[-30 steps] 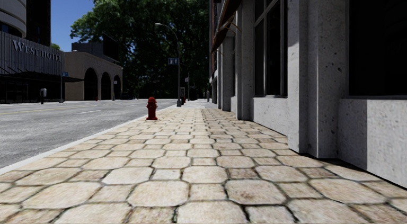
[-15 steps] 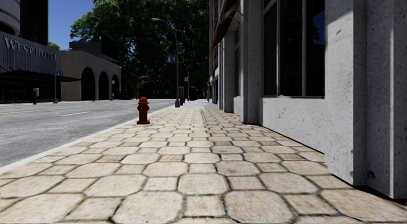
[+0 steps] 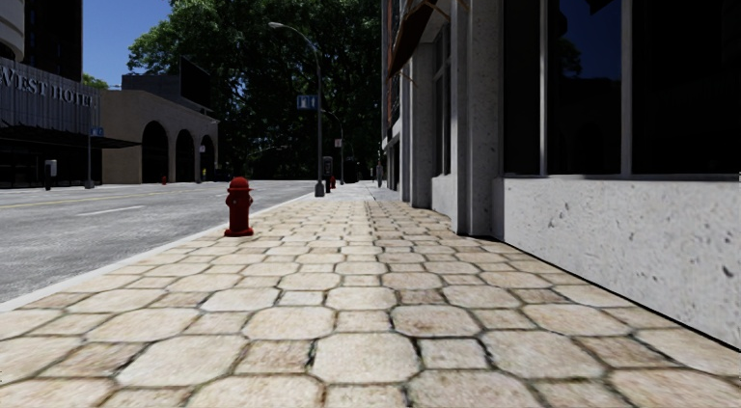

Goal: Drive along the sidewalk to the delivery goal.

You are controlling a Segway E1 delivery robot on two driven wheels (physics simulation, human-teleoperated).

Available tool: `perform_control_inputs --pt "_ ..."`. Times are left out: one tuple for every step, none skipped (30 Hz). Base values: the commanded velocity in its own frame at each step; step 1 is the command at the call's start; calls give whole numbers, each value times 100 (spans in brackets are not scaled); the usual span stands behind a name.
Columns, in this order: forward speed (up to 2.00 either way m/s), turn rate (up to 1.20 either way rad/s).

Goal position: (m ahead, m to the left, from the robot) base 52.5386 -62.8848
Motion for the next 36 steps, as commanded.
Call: perform_control_inputs --pt "200 0" --pt "200 0" --pt "200 0" --pt "200 0" --pt "200 0" --pt "200 0" --pt "200 0" --pt "200 0" --pt "200 0" --pt "200 0" --pt "200 0" --pt "200 0" --pt "200 0" --pt "200 0" --pt "200 0" --pt "200 0" --pt "200 0" --pt "200 0" --pt "200 0" --pt "200 0" --pt "200 0" --pt "200 0" --pt "200 0" --pt "200 0" --pt "200 0" --pt "200 0" --pt "200 0" --pt "200 0" --pt "200 0" --pt "200 0" --pt "200 0" --pt "200 0" --pt "200 0" --pt "200 0" --pt "200 0" --pt "200 0"
